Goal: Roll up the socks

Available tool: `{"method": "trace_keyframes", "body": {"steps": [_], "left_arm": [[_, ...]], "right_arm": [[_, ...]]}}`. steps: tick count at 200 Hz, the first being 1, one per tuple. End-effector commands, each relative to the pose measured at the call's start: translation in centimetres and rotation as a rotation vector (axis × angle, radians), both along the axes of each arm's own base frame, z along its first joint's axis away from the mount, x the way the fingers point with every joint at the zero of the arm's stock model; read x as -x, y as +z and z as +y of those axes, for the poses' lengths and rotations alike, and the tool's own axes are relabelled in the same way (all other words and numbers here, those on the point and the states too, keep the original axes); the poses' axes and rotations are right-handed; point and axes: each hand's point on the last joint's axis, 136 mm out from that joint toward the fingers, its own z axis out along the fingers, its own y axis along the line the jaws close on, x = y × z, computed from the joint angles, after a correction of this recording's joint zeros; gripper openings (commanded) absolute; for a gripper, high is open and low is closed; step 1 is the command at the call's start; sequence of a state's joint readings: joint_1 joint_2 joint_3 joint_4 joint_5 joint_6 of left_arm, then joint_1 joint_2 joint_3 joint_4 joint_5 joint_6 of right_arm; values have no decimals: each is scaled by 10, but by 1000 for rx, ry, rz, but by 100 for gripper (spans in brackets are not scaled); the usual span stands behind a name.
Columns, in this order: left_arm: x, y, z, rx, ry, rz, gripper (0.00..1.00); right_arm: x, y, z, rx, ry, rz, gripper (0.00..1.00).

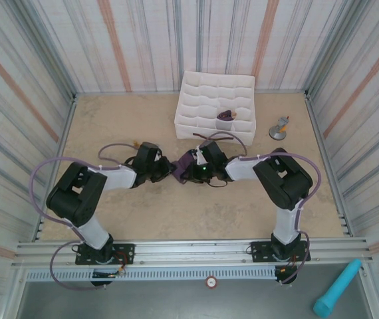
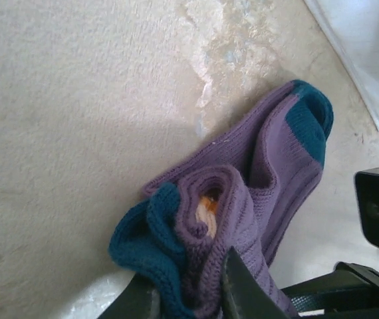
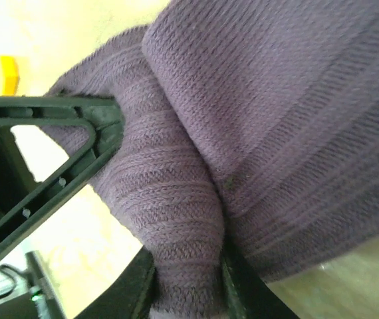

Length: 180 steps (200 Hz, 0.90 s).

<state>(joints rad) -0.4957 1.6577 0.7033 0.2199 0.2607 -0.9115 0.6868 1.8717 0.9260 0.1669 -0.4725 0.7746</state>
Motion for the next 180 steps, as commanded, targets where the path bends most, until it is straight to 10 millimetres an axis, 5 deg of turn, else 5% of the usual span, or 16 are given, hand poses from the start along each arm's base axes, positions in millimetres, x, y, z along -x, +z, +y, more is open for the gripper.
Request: {"method": "trace_keyframes", "body": {"steps": [1, 57, 101, 180], "left_arm": [[27, -26, 36, -189, 16, 120, 0], [43, -11, 47, -239, -28, 145, 0], [49, -9, 47, -223, -72, 196, 0], [55, -9, 48, -193, -136, 262, 0]], "right_arm": [[23, -19, -35, 244, 64, -57, 30], [38, 38, -13, 388, 225, -445, 43], [61, 64, 14, 564, 382, -808, 64], [85, 36, 59, 908, 613, -1192, 69]]}}
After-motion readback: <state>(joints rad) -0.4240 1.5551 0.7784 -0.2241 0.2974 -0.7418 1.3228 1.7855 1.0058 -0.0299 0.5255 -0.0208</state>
